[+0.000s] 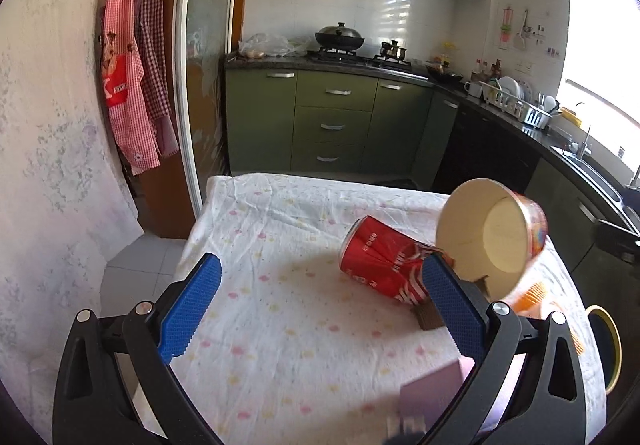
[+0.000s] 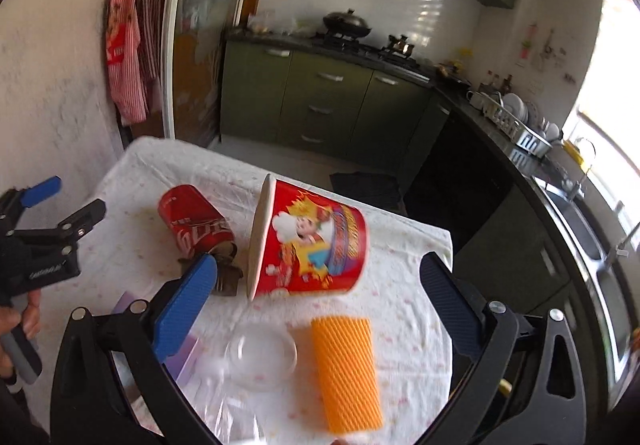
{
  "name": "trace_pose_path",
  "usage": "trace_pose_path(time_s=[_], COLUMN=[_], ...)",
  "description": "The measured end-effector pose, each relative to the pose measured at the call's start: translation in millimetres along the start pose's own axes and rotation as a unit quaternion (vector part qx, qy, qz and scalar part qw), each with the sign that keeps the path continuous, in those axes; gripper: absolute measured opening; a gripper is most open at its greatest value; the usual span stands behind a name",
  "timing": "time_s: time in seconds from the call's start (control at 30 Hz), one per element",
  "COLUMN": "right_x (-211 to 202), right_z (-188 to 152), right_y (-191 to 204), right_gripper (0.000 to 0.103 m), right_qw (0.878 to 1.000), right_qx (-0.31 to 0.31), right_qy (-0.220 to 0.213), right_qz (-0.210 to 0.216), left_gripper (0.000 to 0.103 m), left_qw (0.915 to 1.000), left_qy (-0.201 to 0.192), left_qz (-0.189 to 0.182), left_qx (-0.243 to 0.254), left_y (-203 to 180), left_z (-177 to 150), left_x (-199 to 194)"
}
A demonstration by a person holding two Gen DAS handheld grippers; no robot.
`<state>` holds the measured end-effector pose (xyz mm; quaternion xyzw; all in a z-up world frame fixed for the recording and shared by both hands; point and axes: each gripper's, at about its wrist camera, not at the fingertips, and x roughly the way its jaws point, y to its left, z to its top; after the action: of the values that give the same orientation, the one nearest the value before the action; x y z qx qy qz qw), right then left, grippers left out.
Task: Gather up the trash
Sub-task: 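Reach the right gripper to the red-and-white paper cup and grasp its rim, then carry the paper cup over the yellow-rimmed bin and open the right gripper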
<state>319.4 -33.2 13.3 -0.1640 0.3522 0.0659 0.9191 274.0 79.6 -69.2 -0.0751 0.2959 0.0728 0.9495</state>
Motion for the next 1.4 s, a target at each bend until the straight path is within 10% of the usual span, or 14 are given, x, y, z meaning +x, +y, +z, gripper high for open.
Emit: trace_pose_path(time_s=[0.27, 0.67, 1.0, 1.4], right_x=[90, 113, 145, 164], right_z=[28, 29, 39, 36], right_y=[26, -15, -52, -110], right_gripper=[0.076, 0.062, 0.014, 0.002], right_qw=[0.992, 0.989, 0.995, 0.974], right_qx=[-0.061, -0.059, -0.04, 0.142], right_qy=[0.089, 0.074, 0.093, 0.136], right_qz=[-0.057, -0.109, -0.027, 0.112], left_gripper=[0.099, 0.099, 0.099, 0.099], left_qw=[0.9999, 0.9992, 0.9984, 0.9985], left_qy=[0.014, 0.036, 0.055, 0.052], left_qz=[-0.002, -0.012, -0.011, -0.013], left_qx=[0.006, 0.009, 0.011, 0.008], left_y=[2, 2, 2, 4], left_z=[-14, -29, -35, -34], left_x=[23, 31, 38, 36])
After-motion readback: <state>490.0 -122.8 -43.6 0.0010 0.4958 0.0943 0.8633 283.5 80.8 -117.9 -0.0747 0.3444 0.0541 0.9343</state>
